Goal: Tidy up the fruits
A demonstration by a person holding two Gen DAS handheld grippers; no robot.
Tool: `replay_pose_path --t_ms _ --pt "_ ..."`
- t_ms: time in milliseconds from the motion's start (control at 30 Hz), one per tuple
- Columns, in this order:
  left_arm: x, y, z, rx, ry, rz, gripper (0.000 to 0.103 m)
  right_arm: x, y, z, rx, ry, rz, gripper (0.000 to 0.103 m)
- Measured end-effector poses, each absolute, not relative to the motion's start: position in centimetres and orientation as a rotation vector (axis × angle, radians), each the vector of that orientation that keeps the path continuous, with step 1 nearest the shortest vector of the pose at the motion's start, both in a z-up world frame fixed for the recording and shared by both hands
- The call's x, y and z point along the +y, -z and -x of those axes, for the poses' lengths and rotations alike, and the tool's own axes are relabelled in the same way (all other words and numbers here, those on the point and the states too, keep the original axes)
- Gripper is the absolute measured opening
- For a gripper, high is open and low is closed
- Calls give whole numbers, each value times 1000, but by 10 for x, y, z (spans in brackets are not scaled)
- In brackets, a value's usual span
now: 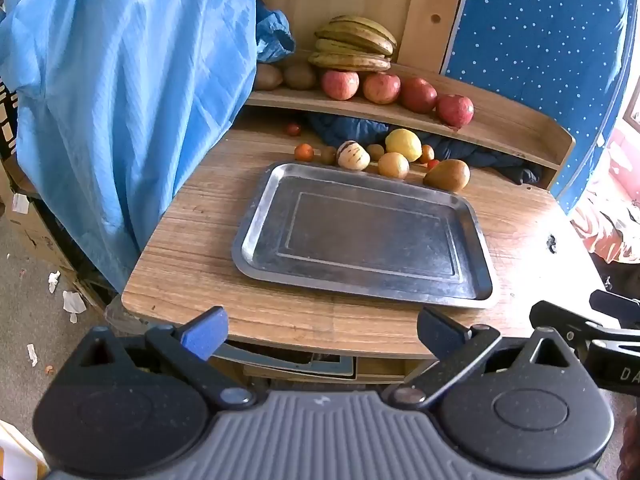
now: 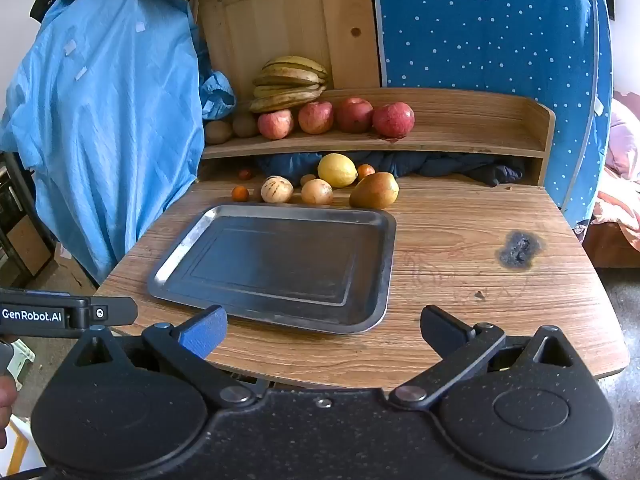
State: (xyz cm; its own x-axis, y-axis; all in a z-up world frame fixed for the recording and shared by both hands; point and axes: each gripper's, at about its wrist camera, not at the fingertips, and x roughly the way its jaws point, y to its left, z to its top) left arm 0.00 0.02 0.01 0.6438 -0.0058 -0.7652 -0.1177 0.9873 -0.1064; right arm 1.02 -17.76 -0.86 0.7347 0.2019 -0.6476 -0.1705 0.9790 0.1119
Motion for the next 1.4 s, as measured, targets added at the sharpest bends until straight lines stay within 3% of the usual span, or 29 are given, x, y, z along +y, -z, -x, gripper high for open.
replay_pose_path --t_ms 1400 --pt "0 0 0 874 -66 149 102 -181 14 -12 726 -205 -50 102"
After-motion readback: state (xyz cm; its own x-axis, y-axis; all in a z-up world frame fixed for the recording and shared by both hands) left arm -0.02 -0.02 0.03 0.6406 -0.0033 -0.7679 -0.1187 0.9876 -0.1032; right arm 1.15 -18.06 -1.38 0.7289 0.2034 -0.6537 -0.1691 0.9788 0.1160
